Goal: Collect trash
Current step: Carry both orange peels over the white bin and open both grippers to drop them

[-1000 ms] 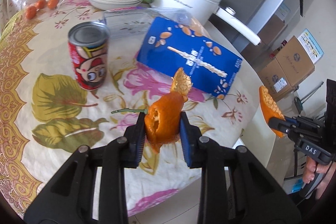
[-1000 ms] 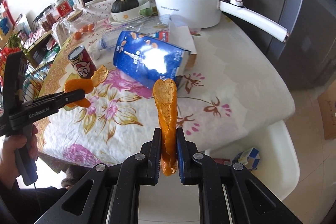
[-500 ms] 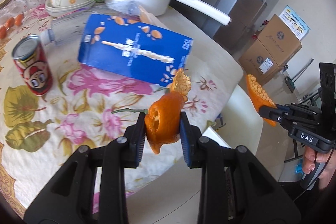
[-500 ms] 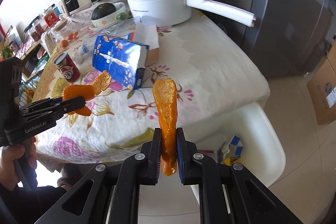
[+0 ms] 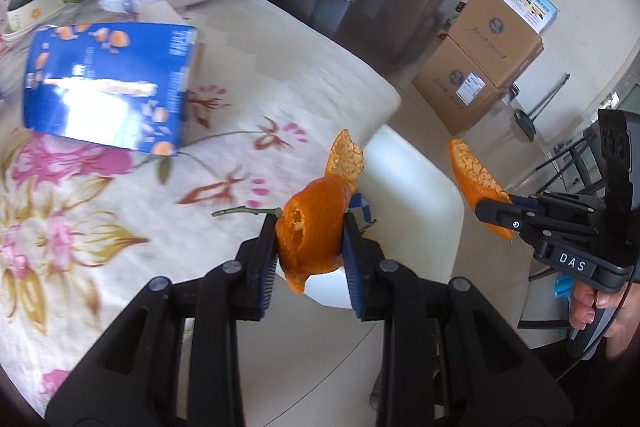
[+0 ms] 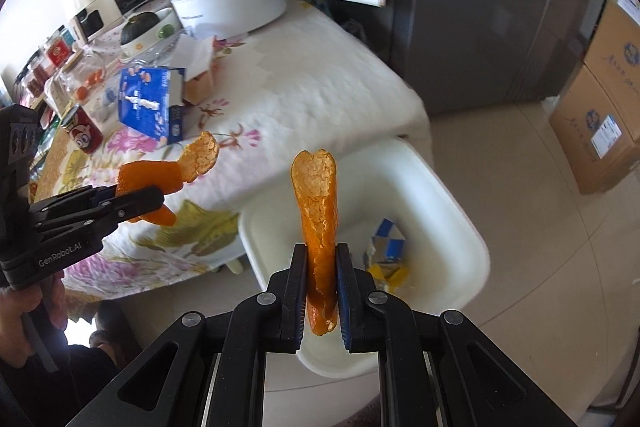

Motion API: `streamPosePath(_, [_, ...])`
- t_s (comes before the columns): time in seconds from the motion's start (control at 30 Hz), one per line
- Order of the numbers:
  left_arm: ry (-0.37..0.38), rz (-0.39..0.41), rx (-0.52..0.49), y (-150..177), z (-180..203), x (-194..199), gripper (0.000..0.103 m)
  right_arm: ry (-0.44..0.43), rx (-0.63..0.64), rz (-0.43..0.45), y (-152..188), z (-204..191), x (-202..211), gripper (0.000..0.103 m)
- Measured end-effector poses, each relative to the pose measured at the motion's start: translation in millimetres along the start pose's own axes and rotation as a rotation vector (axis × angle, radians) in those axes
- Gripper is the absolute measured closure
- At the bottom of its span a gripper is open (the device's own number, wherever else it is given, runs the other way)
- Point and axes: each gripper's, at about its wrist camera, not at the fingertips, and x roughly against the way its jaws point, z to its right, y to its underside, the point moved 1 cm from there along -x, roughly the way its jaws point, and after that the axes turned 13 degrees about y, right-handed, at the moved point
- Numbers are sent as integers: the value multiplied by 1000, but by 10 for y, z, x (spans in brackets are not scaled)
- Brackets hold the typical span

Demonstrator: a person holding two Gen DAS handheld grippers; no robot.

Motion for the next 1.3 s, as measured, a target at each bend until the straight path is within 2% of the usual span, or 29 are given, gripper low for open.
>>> streamPosePath(0.23, [27,-50,-31,41,256,-447,71,32,-41,-29,126,412,-76,89])
streamPosePath(0.47, [19,-66,-59,40,352,-686,69,50,-55,-50,194,582,-153,89])
streamPosePath(0.5, [12,-66,-58,39,353,-703,65,51,-55,-53,199,596,-161,89])
streamPosePath(0.57, [-6,-69,-44,39,346,-721,46,53,-56,-57,203,612,-176,89])
streamPosePath(0.6, [-28,-59,-42,40,344,-715,32,54,-57,-60,206,626,-182,89])
streamPosePath(0.63, [-43,-50,-46,36,342,-705,28,54,-57,-61,205,632,-186,89])
streamPosePath(0.87, [-86,-57,-58,16,313,-669,26,61,-61,-72,199,650,-225,89])
streamPosePath(1.3, [-120,-44,-56,-10,267,-545,23,73,-85,-67,124,629,-262,87])
